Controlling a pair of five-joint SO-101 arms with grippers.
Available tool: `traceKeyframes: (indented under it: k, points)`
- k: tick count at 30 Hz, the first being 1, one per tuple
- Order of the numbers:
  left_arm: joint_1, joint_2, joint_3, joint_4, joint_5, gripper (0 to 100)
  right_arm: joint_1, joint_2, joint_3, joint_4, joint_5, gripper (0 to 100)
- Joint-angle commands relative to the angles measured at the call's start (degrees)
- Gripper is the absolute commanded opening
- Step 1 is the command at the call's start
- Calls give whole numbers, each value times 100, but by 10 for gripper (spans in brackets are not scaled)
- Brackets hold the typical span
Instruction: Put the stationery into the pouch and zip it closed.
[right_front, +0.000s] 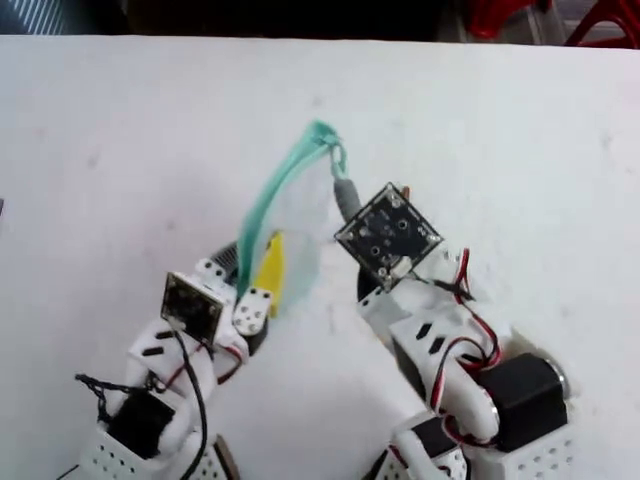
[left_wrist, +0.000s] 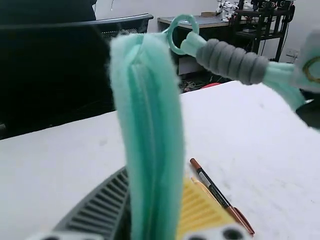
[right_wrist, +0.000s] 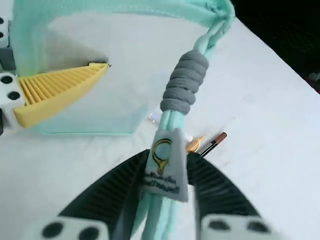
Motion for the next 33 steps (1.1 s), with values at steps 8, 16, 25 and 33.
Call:
traceKeyframes:
  k: [8,16,25,33]
  points:
    - [101,-84,-88,53,-9,21,-13,-822,26,84,246,387]
    - [101,-84,-79,53,-18,21,-1279,-1569,-9,620,624,385]
    - [101,-84,-79,202,-18,21,-734,295,589,-1974,-492,384]
    - [101,-84,-79,229,-18,21,-629,1763,624,-3354,-536,384]
